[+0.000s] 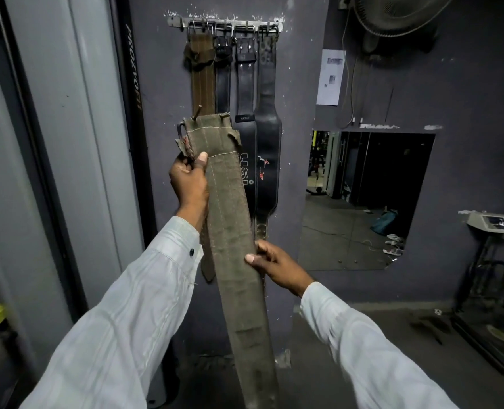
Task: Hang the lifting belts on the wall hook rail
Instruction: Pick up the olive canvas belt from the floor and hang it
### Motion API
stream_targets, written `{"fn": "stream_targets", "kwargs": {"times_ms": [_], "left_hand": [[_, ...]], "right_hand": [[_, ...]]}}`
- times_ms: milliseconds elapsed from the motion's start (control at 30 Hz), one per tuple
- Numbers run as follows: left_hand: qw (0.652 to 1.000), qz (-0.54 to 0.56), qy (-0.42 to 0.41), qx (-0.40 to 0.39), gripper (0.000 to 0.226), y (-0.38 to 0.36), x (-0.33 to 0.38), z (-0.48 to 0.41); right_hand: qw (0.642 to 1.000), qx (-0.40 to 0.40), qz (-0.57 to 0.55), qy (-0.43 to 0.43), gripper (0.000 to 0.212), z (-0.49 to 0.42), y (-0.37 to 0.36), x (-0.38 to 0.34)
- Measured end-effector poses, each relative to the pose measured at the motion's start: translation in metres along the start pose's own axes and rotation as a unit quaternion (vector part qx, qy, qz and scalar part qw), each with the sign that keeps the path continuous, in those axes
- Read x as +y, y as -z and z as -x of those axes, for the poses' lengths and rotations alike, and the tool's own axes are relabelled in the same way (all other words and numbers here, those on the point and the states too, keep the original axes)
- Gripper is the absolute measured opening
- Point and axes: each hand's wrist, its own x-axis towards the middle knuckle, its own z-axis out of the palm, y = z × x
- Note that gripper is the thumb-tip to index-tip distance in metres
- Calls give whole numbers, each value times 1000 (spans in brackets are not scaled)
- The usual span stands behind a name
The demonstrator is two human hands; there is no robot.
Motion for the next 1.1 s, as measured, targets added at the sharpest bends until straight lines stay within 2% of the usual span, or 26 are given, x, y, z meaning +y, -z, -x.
{"fn": "stream_targets", "kwargs": {"times_ms": [33,100,167,400,500,567,633,767,833,900,933,1033,1100], "left_hand": [[1000,-2,3,5,9,0,1,-2],[1000,0,7,10,9,-1,3,-7],[1000,8,15,2,10,-3,5,-7],[993,55,99,-47,4,-4,9,-2],[990,50,112,-72,5,-9,6,11],[990,48,104,-87,6,-14,3,18],[987,42,102,-113,9,-16,1,22],[981,-43,60,-181,23,-9,3,27],[961,-95,48,-256,33,3,4,27],[937,-132,61,-319,33,15,1,29],[928,-176,45,-325,30,18,1,32],[918,-304,-30,-253,26,19,1,34],[928,-273,-29,-253,26,25,0,34]], "right_hand": [[1000,-14,8,-13,4,3,-1,4],[999,-11,18,-27,25,6,-4,10],[1000,4,1,-30,33,9,-6,14],[997,-37,-28,-57,24,-5,8,2],[997,11,-83,-5,7,-26,12,-42],[988,68,-137,38,25,-45,18,-78],[973,106,-191,73,31,-63,26,-105],[945,143,-271,112,26,-84,33,-127],[936,160,-281,139,22,-88,30,-128],[929,175,-288,151,21,-92,25,-129],[928,182,-287,153,20,-93,24,-129],[923,204,-283,164,19,-98,15,-127],[919,214,-284,170,19,-99,12,-127]]}}
